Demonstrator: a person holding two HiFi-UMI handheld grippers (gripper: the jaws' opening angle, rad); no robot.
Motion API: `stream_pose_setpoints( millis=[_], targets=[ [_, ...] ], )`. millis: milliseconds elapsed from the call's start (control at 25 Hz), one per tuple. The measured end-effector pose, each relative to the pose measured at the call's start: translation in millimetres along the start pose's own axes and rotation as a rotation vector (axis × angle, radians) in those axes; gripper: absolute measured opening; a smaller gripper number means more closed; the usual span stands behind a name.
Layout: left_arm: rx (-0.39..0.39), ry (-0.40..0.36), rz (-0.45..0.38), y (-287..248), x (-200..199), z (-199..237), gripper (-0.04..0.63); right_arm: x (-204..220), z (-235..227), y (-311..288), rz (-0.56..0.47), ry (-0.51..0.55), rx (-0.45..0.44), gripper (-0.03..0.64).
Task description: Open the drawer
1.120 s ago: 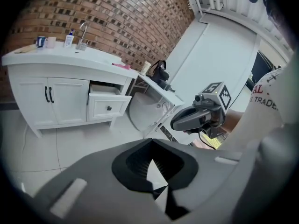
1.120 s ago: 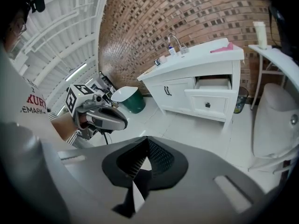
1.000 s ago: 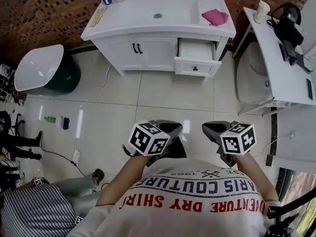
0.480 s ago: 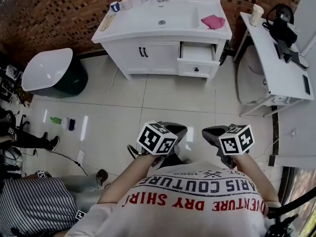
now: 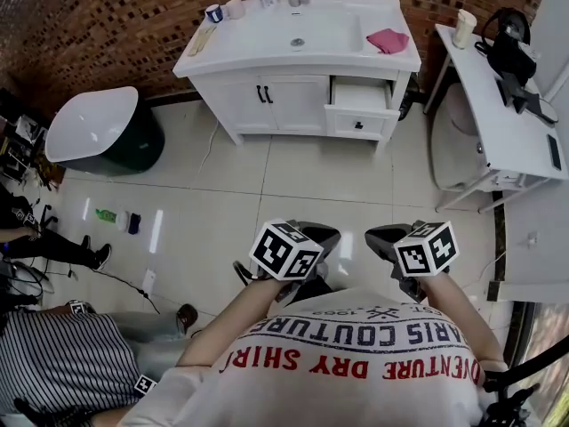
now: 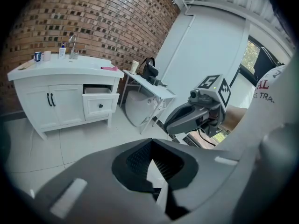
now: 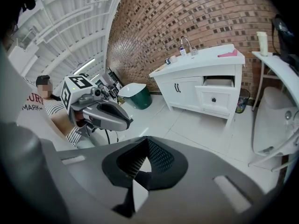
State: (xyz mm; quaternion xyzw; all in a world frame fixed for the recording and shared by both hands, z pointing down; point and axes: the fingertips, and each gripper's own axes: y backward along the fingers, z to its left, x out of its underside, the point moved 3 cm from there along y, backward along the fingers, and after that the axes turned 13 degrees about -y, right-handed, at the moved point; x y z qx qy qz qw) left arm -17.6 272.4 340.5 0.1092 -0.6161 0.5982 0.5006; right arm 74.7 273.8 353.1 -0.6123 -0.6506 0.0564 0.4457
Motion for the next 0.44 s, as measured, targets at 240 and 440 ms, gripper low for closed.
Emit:
stream_pose_setpoints(
  millis=[240, 440],
  targets=[
    [-0.006, 0.000, -0.005, 2.1, 4.2, -6.5, -0.006, 8.3, 4.9, 0.8, 0.005, 0.012, -0.004, 0.006],
    [0.004, -0.001, 0.005, 2.5, 7.3, -20.4, -0.006, 16.6, 8.9, 5.7, 0.012, 0.008, -0.001, 0.006]
  ],
)
